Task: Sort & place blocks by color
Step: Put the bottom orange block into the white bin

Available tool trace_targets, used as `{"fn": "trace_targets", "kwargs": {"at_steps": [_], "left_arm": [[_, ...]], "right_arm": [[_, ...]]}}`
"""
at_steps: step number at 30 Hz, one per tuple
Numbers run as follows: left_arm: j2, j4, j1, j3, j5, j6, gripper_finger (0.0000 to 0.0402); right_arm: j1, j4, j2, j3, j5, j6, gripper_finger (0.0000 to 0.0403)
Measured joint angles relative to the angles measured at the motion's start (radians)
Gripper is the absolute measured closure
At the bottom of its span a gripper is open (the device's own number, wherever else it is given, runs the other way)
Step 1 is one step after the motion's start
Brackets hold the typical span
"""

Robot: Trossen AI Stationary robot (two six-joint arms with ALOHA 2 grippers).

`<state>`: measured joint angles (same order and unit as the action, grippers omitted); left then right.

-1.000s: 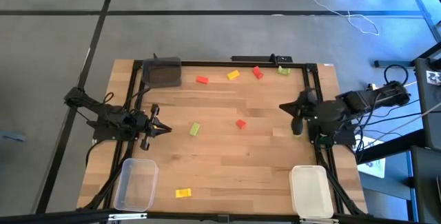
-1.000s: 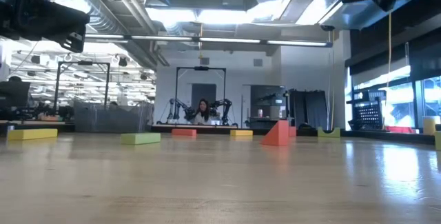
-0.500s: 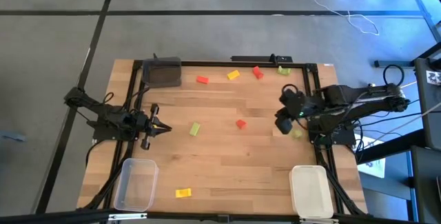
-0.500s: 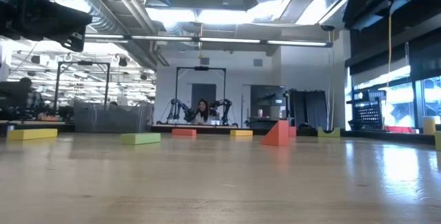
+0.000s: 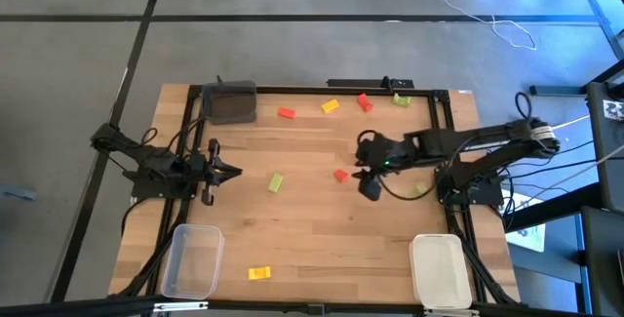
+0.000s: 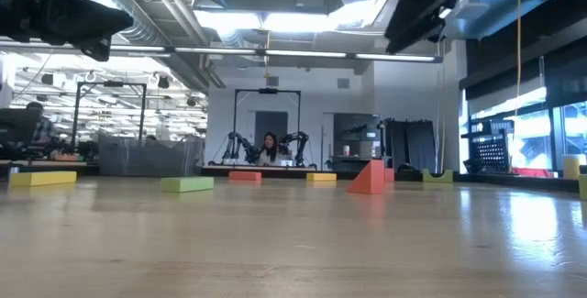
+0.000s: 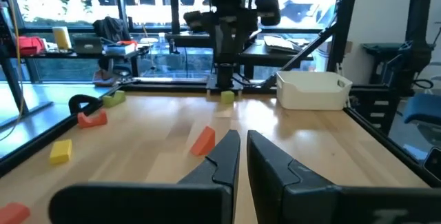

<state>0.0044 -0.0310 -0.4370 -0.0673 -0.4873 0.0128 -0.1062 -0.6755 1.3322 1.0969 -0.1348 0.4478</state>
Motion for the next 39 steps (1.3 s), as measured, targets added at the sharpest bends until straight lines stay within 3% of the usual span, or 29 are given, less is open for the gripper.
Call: {"fn": "trace_targets", "kwargs": {"at_steps": [15, 25, 34, 39], "left_arm": [[0.0, 0.002, 0.0, -0.001, 0.0, -0.008, 0.0379], [0.0, 0.016, 0.0, -0.014, 0.001, -0.042, 0.0379], [0.146, 0.414, 0.0, -0.279, -0.019, -0.142, 0.0379], [0.262, 0.499, 0.0, -0.397, -0.02, -0.142, 0.0379]], "right_arm": [[0.043, 0.006, 0.259, 0.0, -0.003, 0.387, 0.0227], [0.124, 0.093, 0.346, 0.0, 0.107, 0.443, 0.0227], [0.133, 0.089, 0.388, 0.0, 0.111, 0.439, 0.0227], [0.136, 0.083, 0.389, 0.0, 0.105, 0.433, 0.0227]]}}
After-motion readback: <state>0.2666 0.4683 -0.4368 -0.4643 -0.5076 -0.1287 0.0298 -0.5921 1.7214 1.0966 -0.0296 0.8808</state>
